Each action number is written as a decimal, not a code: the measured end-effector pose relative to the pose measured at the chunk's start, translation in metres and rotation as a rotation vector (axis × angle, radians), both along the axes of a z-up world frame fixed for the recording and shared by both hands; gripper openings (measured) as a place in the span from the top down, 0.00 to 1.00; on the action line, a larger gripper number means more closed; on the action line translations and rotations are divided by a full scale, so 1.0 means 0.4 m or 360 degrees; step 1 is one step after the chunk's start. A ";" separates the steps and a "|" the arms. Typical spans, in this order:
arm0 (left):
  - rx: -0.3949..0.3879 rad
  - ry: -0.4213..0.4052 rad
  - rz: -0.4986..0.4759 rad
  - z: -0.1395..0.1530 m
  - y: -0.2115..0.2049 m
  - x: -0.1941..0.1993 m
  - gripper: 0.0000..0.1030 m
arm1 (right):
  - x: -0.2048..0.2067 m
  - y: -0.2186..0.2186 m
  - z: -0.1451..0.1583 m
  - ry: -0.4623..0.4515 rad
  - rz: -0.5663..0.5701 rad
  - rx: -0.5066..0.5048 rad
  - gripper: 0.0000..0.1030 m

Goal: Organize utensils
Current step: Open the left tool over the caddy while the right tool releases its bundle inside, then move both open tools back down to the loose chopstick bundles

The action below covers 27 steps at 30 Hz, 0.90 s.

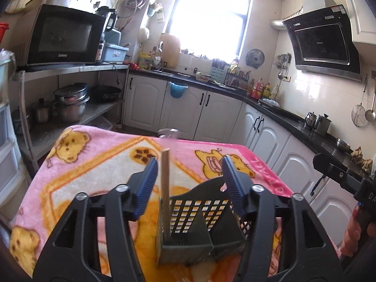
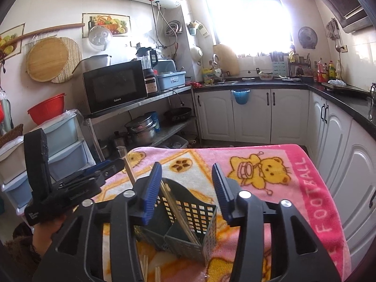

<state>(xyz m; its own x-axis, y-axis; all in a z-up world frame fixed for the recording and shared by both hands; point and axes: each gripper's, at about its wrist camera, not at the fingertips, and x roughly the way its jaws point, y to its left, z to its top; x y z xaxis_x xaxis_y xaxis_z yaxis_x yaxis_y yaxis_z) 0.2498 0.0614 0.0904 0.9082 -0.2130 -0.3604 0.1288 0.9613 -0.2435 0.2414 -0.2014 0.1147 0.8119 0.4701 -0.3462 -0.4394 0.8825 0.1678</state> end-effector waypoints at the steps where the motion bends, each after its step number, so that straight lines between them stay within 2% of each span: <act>1: -0.0006 0.0002 0.0002 0.000 0.004 -0.005 0.45 | -0.006 -0.002 -0.003 -0.0003 -0.0004 -0.0008 0.55; 10: -0.0003 -0.0015 0.0031 0.008 0.024 -0.078 0.13 | -0.052 -0.015 -0.017 -0.0015 -0.0017 -0.0038 0.46; 17: -0.0031 -0.0025 0.0045 0.013 0.034 -0.129 0.10 | -0.092 -0.018 -0.019 -0.0034 -0.0018 -0.0065 0.42; 27: -0.0035 0.0054 0.0065 -0.025 0.048 -0.178 0.10 | -0.136 -0.010 -0.060 0.0014 0.0017 -0.0124 0.40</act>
<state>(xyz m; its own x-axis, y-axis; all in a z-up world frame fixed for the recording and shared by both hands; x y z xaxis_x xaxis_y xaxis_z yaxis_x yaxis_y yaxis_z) 0.1786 0.0806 0.0803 0.9036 -0.1845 -0.3867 0.0811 0.9599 -0.2685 0.1870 -0.2052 0.0907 0.8037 0.4504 -0.3890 -0.4480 0.8881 0.1027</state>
